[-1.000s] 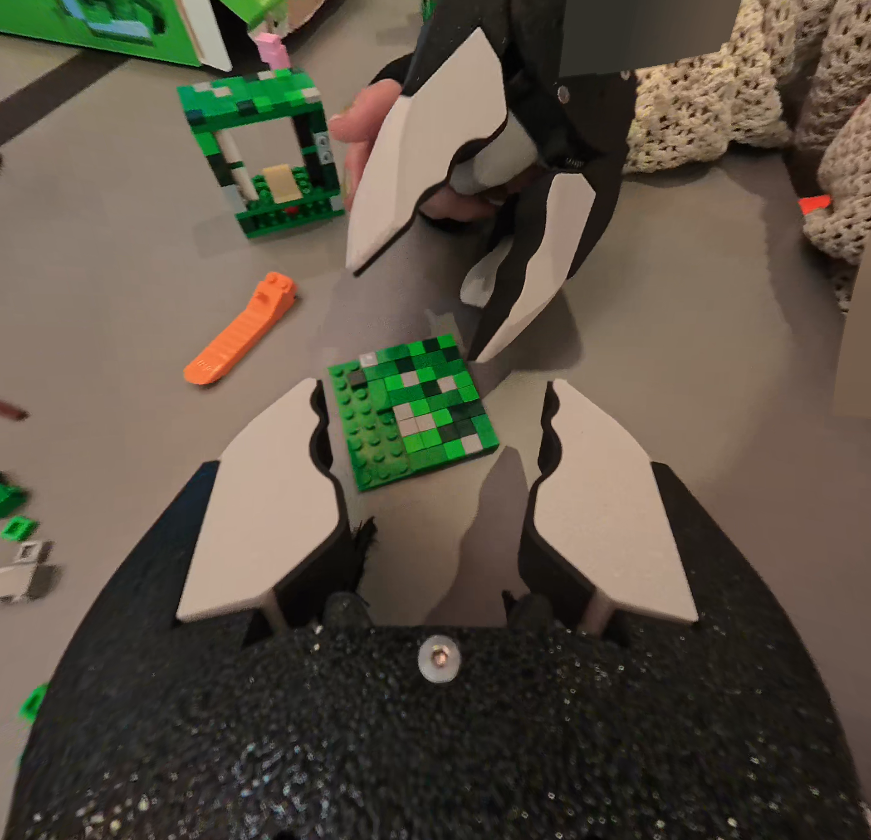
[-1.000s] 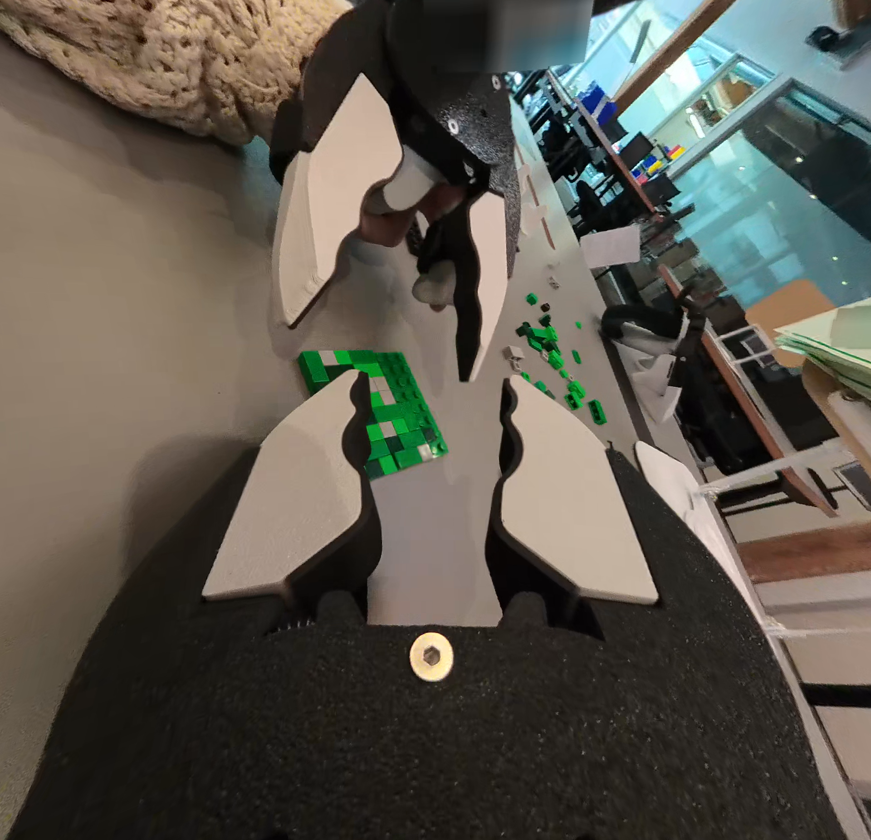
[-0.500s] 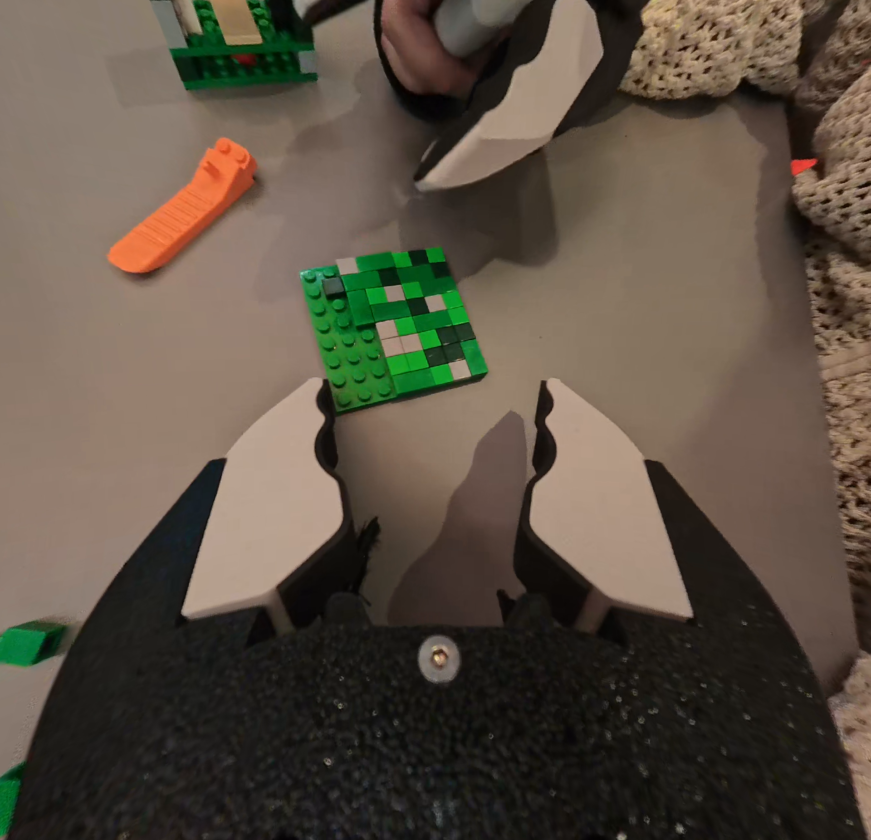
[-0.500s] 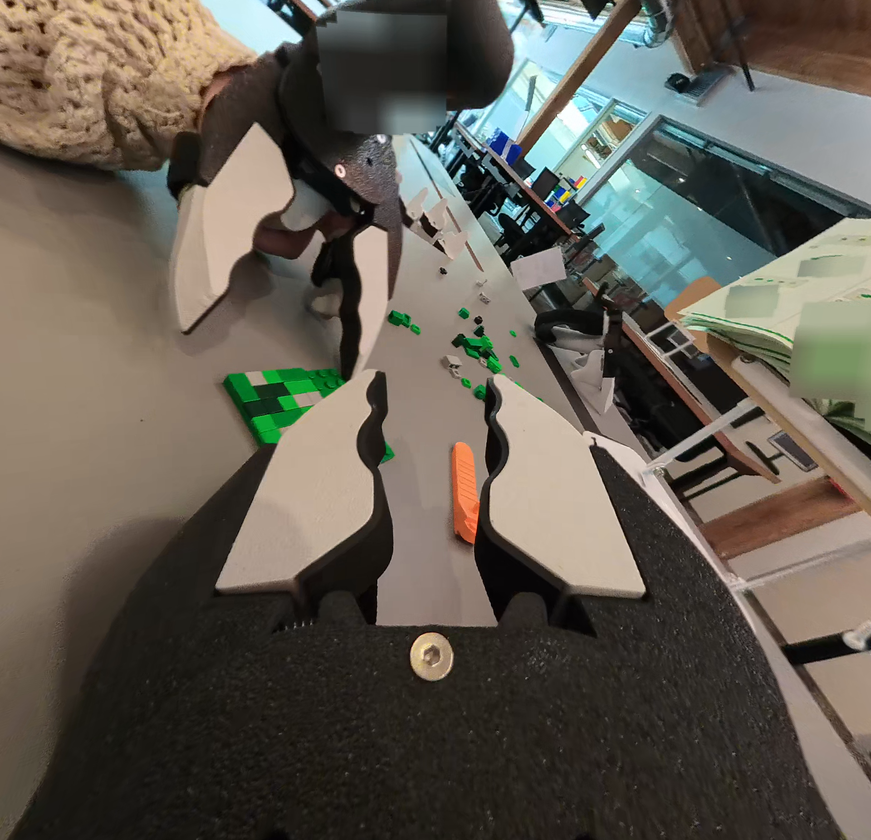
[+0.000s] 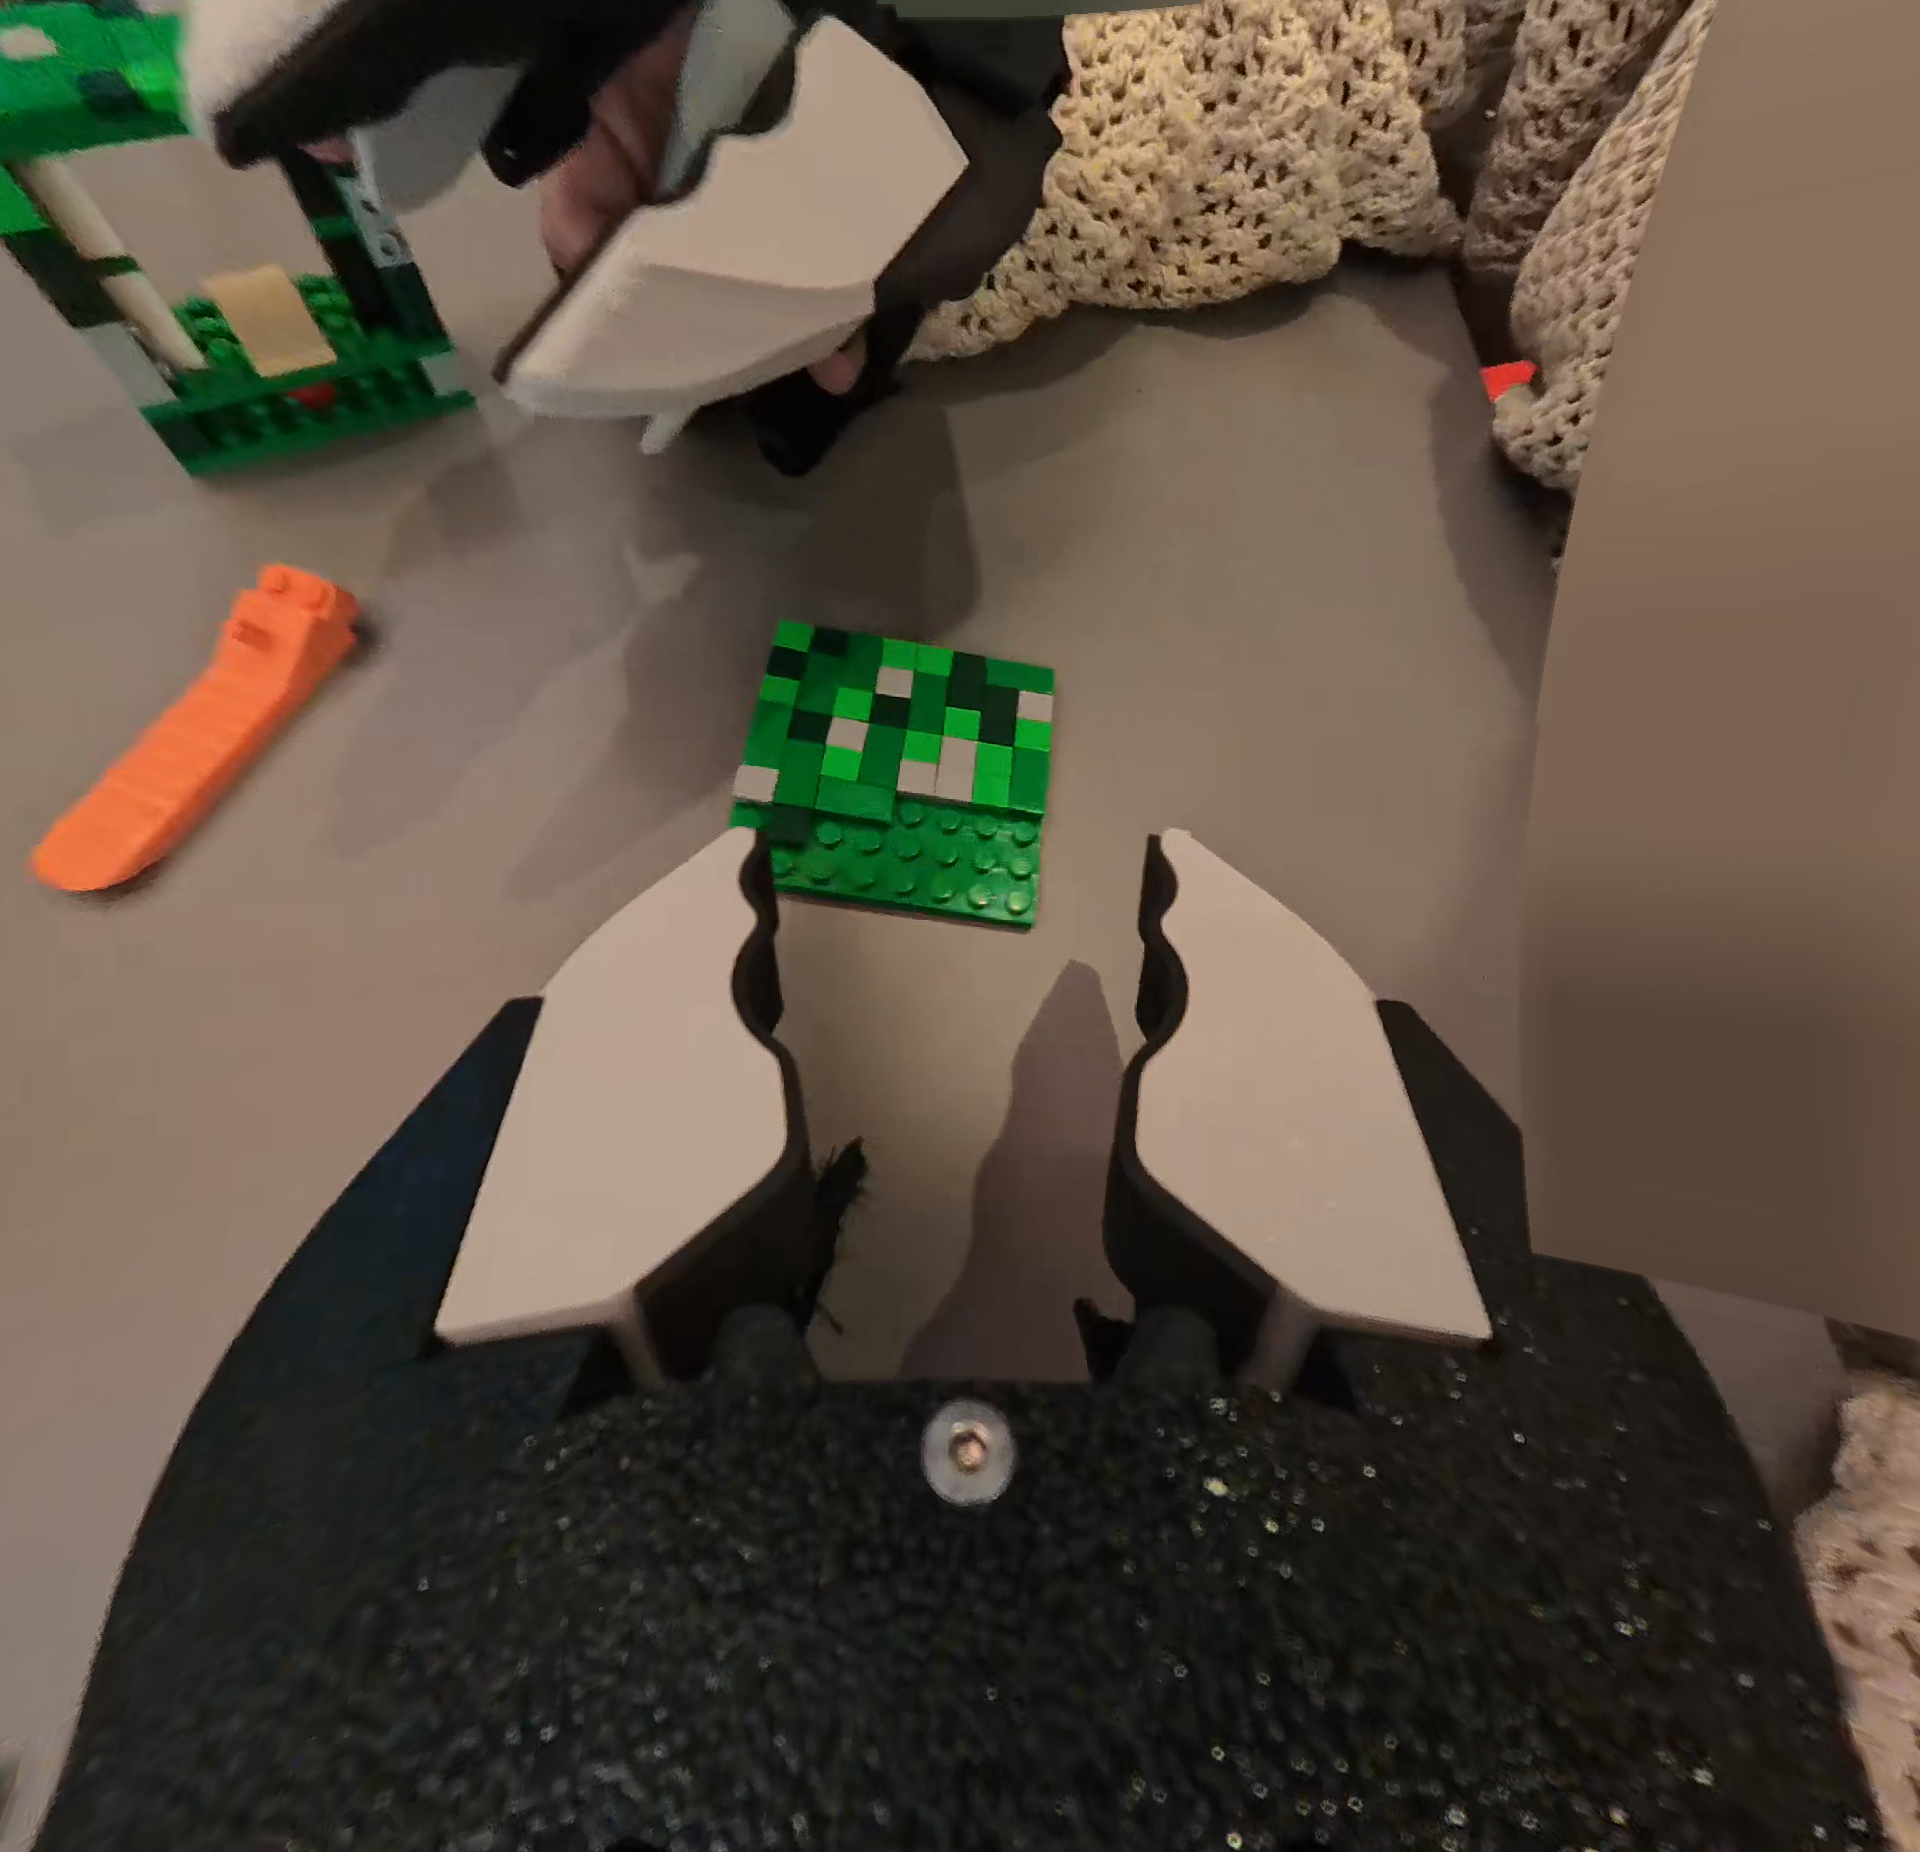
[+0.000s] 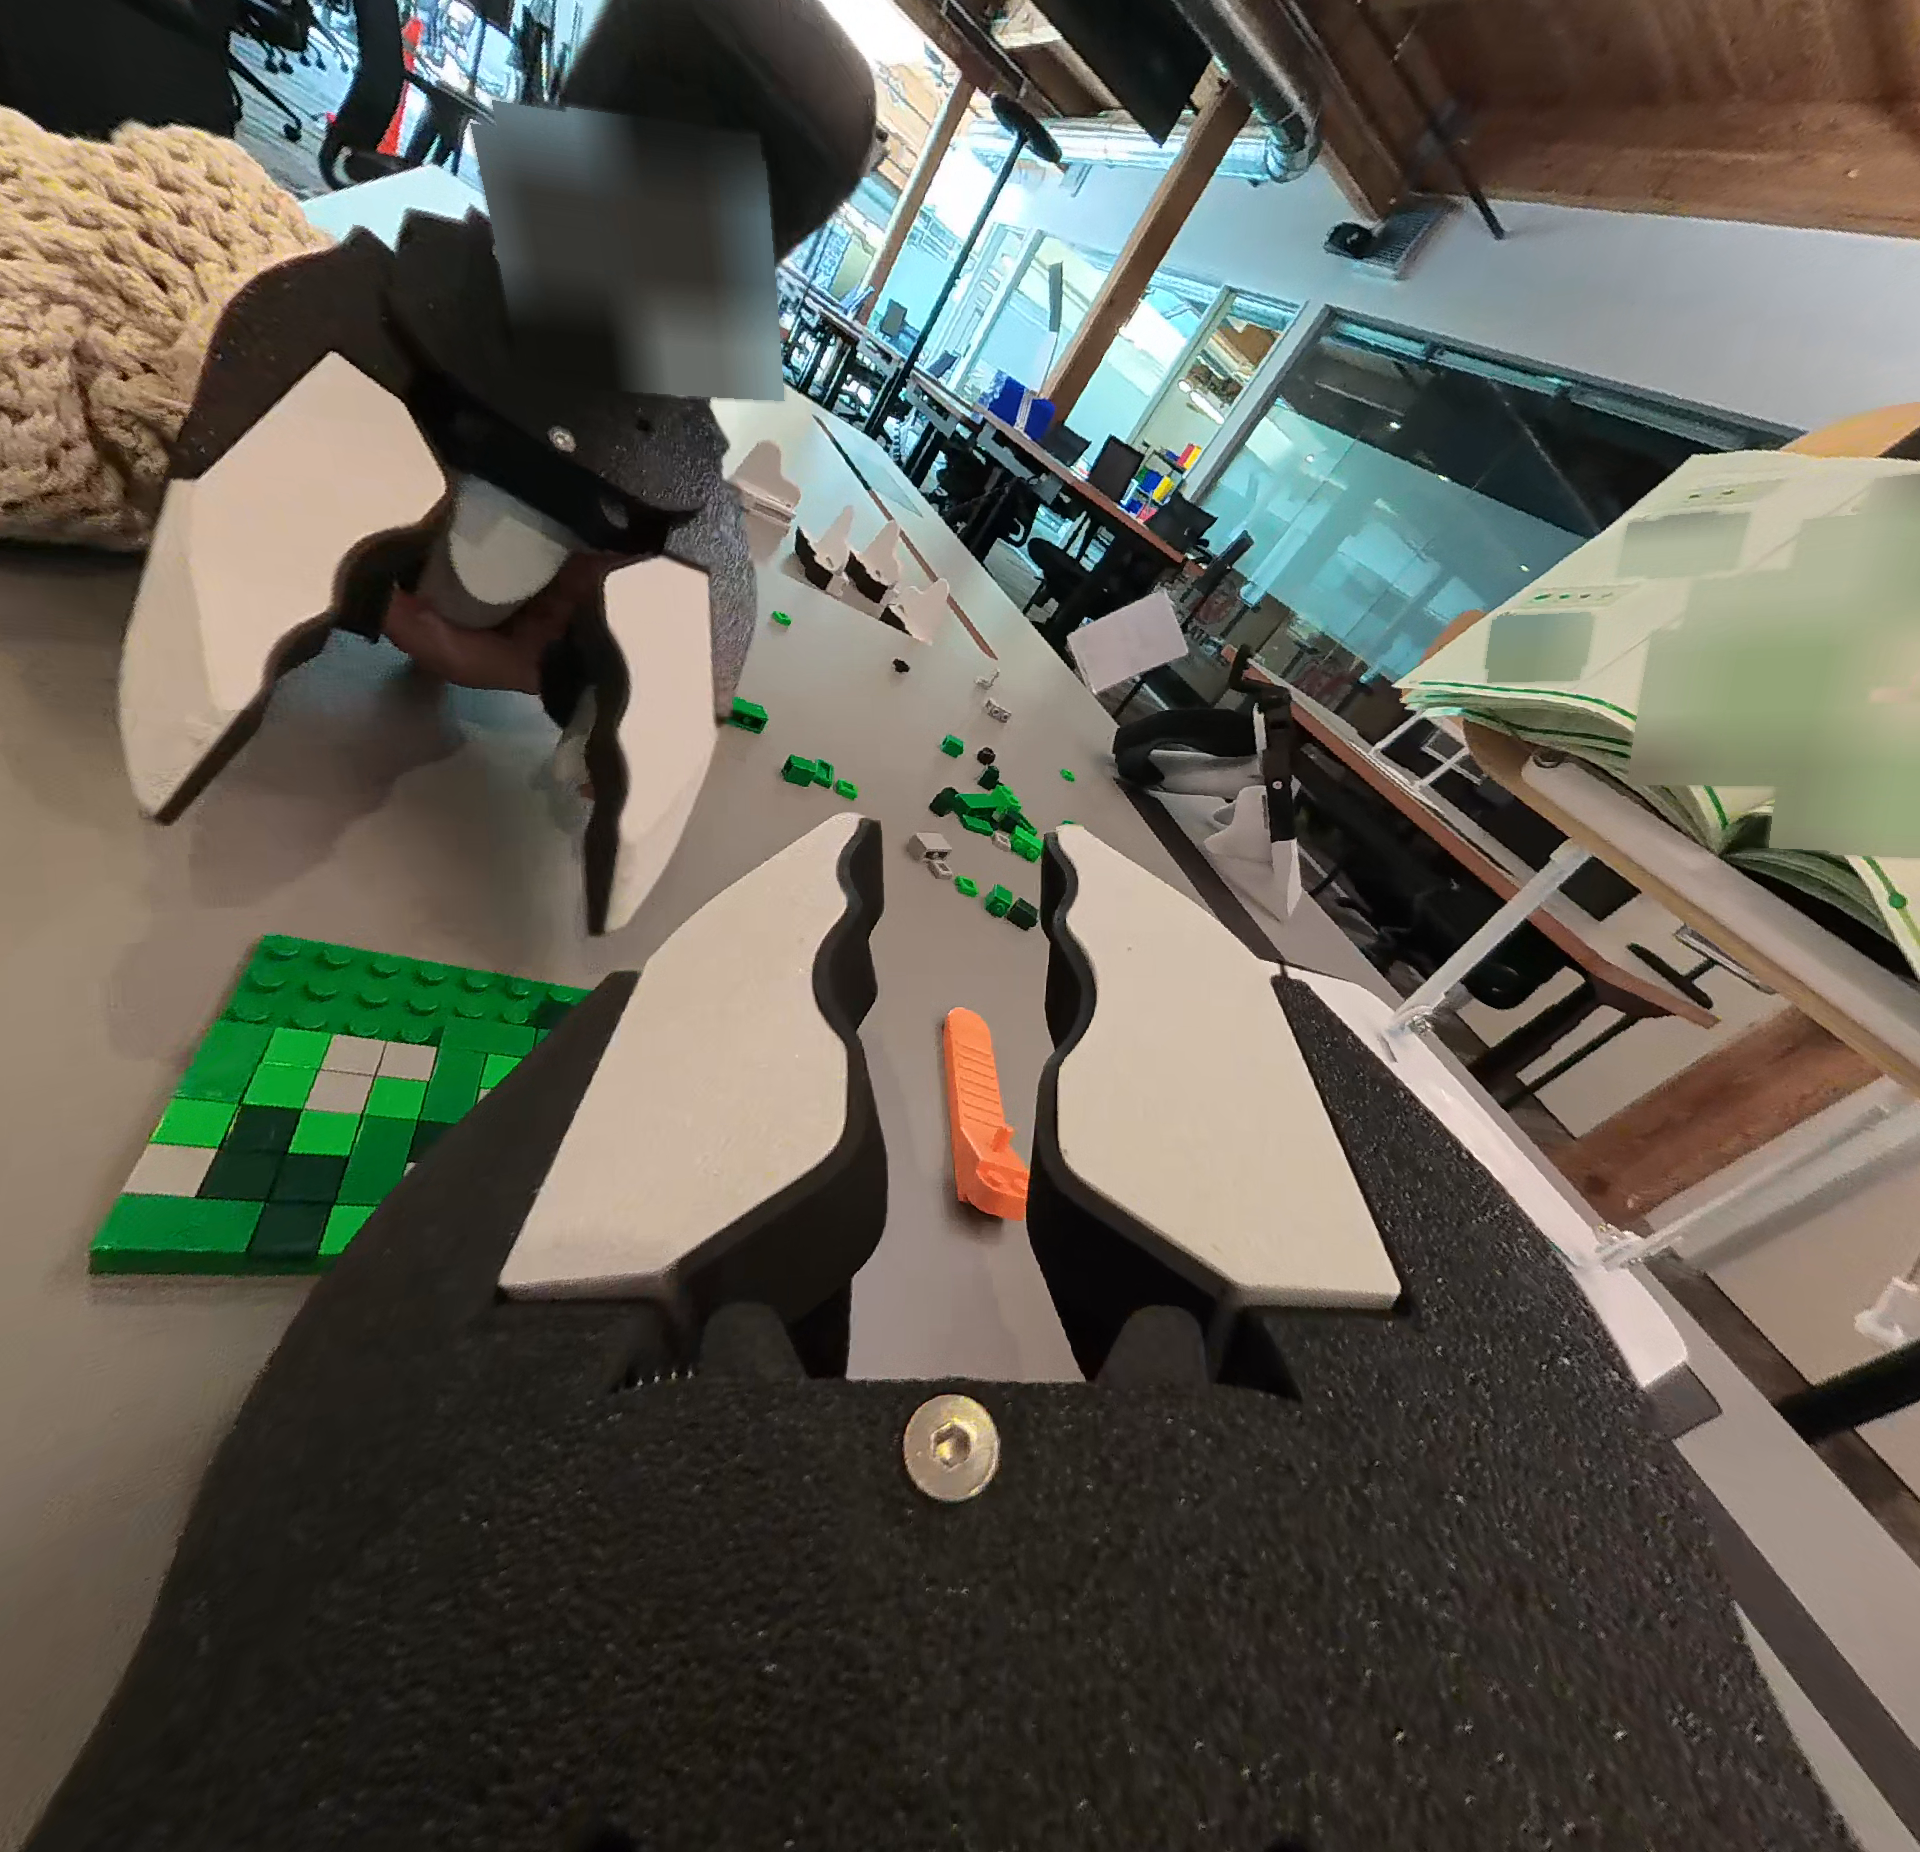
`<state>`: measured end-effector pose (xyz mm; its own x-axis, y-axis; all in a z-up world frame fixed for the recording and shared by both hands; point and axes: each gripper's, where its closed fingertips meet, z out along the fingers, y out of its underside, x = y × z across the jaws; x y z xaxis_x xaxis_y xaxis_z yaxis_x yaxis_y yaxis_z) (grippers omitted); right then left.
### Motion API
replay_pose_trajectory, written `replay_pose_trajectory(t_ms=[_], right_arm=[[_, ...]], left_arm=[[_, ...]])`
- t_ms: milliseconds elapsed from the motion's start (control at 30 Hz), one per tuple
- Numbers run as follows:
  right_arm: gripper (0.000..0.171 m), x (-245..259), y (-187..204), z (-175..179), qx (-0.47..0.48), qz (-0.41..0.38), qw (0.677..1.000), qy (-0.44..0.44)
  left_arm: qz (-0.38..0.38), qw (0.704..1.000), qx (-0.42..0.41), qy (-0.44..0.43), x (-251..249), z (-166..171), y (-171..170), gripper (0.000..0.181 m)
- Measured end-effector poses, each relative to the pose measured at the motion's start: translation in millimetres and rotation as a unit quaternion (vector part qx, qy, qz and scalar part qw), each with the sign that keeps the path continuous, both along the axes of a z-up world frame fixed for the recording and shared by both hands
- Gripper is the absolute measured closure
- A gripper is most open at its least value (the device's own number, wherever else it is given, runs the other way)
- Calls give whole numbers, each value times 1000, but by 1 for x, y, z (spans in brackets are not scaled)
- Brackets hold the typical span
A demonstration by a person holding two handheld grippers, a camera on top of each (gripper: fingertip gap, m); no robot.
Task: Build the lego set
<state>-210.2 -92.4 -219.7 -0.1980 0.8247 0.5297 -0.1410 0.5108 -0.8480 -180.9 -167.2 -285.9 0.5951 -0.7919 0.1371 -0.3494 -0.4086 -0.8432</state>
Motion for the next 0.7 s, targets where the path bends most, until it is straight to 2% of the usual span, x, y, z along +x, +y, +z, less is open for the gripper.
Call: replay_pose_trajectory(t_ms=[200,333,400,433,500,567,633,700], right_arm=[[145,1,5,5,-36,4,999,4],[147,1,6,5,-38,2,999,1],[156,0,6,3,-43,-3,999,-24],[158,0,1,1,-55,7,996,-67],[164,11,-19,-11,-70,61,971,-221],[169,40,-49,-28,-75,144,913,-375],[171,61,-67,-45,-34,177,880,-440],[171,70,-76,-65,36,178,869,-459]], left_arm=[[-54,997,-32,-43,19,5,-13,128],[-58,998,-30,-12,24,-2,-13,125],[-54,998,-39,14,26,-9,-12,123],[-52,997,-43,28,25,-12,-12,123],[-51,997,-46,40,25,-15,-13,124],[-53,996,-55,35,26,-14,-14,124],[-57,996,-58,30,26,-14,-16,125],[-49,998,-36,34,21,-10,-13,128]])
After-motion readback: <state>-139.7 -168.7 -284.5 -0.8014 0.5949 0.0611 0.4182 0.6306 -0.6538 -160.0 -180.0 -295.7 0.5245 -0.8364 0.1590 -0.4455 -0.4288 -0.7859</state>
